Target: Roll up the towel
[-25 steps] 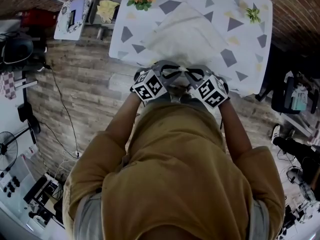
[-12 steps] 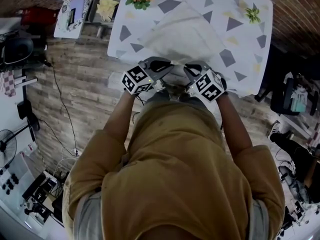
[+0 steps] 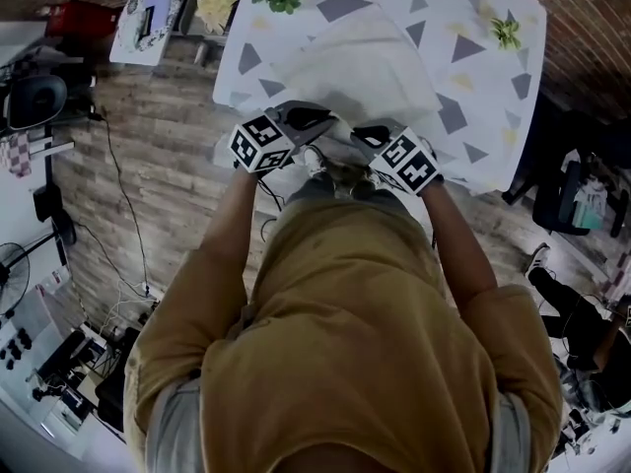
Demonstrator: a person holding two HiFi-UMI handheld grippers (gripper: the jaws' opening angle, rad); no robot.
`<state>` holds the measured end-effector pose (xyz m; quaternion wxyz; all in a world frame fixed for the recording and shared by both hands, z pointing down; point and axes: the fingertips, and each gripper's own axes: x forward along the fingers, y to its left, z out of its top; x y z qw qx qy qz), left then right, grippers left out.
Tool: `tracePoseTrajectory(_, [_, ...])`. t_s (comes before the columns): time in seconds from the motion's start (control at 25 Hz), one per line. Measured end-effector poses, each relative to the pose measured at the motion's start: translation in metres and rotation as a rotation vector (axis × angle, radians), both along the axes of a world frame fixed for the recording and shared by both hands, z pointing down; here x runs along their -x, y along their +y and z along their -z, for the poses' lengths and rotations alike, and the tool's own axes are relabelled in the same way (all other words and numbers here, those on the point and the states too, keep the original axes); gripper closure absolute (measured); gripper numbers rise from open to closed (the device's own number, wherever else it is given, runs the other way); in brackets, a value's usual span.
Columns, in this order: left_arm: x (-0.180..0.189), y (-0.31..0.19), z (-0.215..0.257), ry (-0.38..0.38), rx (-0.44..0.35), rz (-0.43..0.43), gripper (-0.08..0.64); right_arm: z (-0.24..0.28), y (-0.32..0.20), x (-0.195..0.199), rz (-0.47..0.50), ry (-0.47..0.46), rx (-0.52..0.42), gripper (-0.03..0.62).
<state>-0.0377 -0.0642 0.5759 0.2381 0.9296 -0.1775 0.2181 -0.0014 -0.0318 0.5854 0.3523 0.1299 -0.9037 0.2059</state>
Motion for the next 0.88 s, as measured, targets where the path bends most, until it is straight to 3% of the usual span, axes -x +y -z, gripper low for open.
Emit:
tracePoseTrajectory(0.16, [-0.001,-0.007,-0.009,-0.010,0.058,0.023,0.476,-0.003,-0.006,-0.006,-0.050,-0.026,0.061,0.571])
tracePoseTrajectory(0.32, [-0.002,-0.009,-0.028,-0.081,0.156,0.033,0.476,-0.020,-0.014,-0.015,-0.087,0.027,0.100,0.568])
tracePoseTrajectory(0.4, [-0.005,-0.012,-0.033,-0.107,0.156,0.050,0.476,-0.027,-0.021,-0.022,-0.124,0.057,0.093,0.566])
tracePoseTrajectory(0.52, [-0.009,-0.017,-0.041,-0.173,0.102,0.050,0.476,-0.033,-0.025,-0.029,-0.138,0.115,0.055,0.566])
tracePoseTrajectory(0.72, [-0.015,-0.012,-0.058,-0.392,-0.027,-0.049,0.474,-0.047,-0.017,-0.029,-0.117,0.212,-0.006,0.563])
tracePoseTrajectory(0.88, [-0.018,-0.014,-0.063,-0.480,-0.150,-0.084,0.467,-0.050,-0.022,-0.033,-0.152,0.260,-0.085,0.532])
